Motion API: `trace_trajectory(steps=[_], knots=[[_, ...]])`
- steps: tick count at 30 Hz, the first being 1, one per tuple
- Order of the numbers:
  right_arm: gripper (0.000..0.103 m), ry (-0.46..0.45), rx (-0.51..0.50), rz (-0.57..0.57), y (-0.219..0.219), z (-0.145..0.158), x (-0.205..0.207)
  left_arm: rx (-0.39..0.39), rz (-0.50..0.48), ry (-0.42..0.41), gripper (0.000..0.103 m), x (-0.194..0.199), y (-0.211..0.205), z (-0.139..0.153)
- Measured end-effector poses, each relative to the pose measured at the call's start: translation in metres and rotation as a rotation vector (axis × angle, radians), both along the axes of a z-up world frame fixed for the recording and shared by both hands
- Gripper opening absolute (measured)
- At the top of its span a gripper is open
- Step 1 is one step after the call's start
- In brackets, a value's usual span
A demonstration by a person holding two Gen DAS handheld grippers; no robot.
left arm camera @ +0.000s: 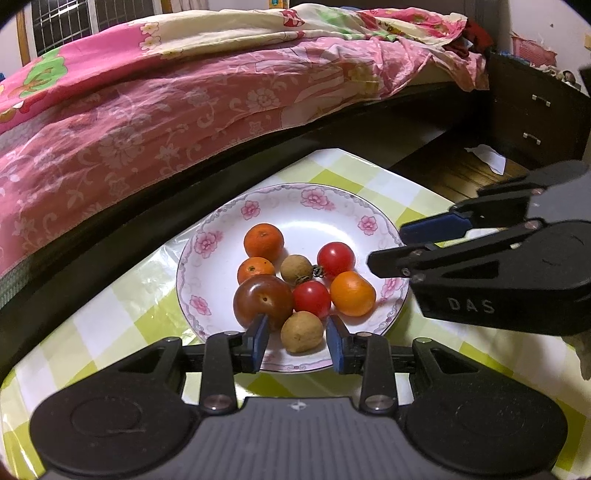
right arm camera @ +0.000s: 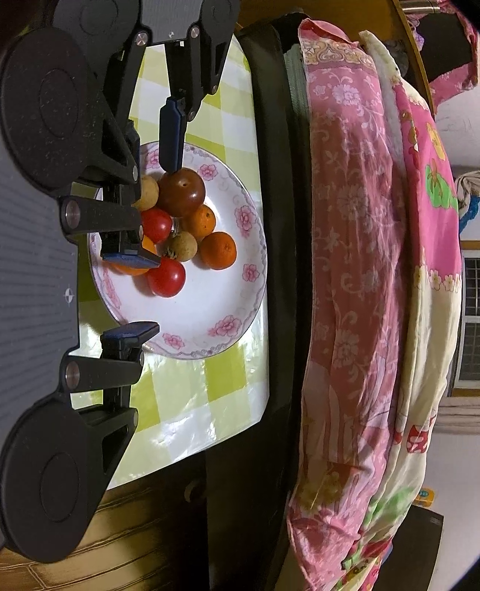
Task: Organize fruits
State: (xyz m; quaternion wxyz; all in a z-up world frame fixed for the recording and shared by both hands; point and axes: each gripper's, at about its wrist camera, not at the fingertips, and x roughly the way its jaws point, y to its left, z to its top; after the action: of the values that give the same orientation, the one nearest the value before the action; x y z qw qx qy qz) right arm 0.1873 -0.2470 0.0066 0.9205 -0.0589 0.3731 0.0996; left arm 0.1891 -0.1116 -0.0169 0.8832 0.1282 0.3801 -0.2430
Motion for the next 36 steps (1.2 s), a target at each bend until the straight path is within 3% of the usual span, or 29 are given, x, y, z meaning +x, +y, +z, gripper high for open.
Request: trace_trajectory(steps=[5,22,36], knots=[[0.028,0.005,-0.013,-0.039,-0.006,0.003,-0.008,-0.023,0.018,0.016,0.045,-0.002,0.002,0.006],[0.031,-0.015,-0.060,-0.130,0.000,0.028,-0.047,-0.033,0.130,-0.051,0.081,-0.036,0.010,0.036],[0.032,0.005,-0.043,-0.161,0.005,0.027,-0.062,-0.004,0.157,-0.072,0.086,-0.045,0.017,0.035]])
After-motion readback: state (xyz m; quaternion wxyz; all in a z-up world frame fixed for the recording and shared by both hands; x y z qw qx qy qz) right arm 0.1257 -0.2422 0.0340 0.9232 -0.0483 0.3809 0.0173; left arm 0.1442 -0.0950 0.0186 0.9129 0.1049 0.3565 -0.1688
